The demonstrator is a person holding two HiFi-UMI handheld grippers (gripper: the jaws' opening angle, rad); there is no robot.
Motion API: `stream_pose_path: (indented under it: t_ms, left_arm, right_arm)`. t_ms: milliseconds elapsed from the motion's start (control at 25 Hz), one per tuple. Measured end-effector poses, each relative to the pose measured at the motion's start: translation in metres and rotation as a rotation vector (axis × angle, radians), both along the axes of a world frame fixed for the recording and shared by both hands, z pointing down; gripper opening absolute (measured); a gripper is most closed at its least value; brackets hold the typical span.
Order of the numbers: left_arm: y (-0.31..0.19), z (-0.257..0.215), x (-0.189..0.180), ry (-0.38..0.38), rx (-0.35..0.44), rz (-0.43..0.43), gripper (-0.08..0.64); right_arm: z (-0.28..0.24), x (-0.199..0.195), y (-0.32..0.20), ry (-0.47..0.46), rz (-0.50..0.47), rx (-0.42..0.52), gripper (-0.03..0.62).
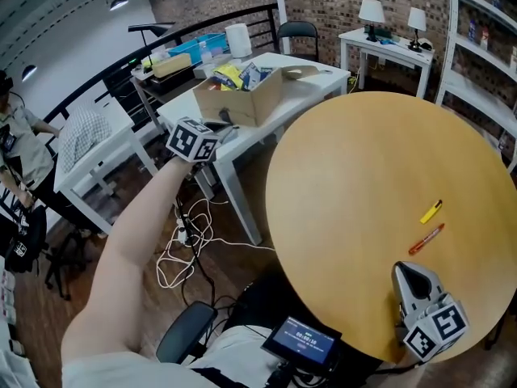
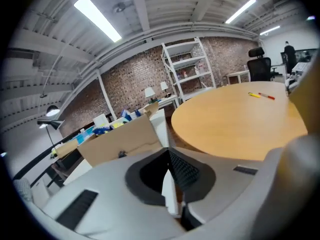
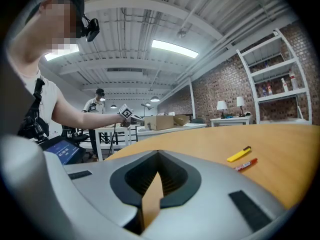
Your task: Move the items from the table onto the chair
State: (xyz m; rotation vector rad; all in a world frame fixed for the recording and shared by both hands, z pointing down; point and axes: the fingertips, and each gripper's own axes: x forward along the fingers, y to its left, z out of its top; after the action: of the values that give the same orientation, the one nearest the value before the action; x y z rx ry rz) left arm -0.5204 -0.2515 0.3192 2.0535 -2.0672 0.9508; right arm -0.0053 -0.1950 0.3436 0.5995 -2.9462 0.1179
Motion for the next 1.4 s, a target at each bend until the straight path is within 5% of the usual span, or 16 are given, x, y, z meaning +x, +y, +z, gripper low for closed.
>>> stream_pose_path:
  t_ms: [640, 1080, 1400]
  left_arm:
    - [-0.018, -0.026, 0.263, 0.434, 0.182, 0.534, 0.003]
    - [-0.003, -0.028, 0.436, 0.544, 0.186, 0.859, 0.005]
    - [0.009, -0.013, 0.504, 0.614, 0.146, 0.973, 0.004]
  right_arm:
    - [0.011, 0.005, -0.007, -0.003, 0.030, -0.008, 0.005]
    - [0.009, 0.037, -0.017, -0.002, 0.111, -0.017, 0.005]
    - [0.011, 0.057, -0.023, 0.008, 0.169, -0.011, 0.005]
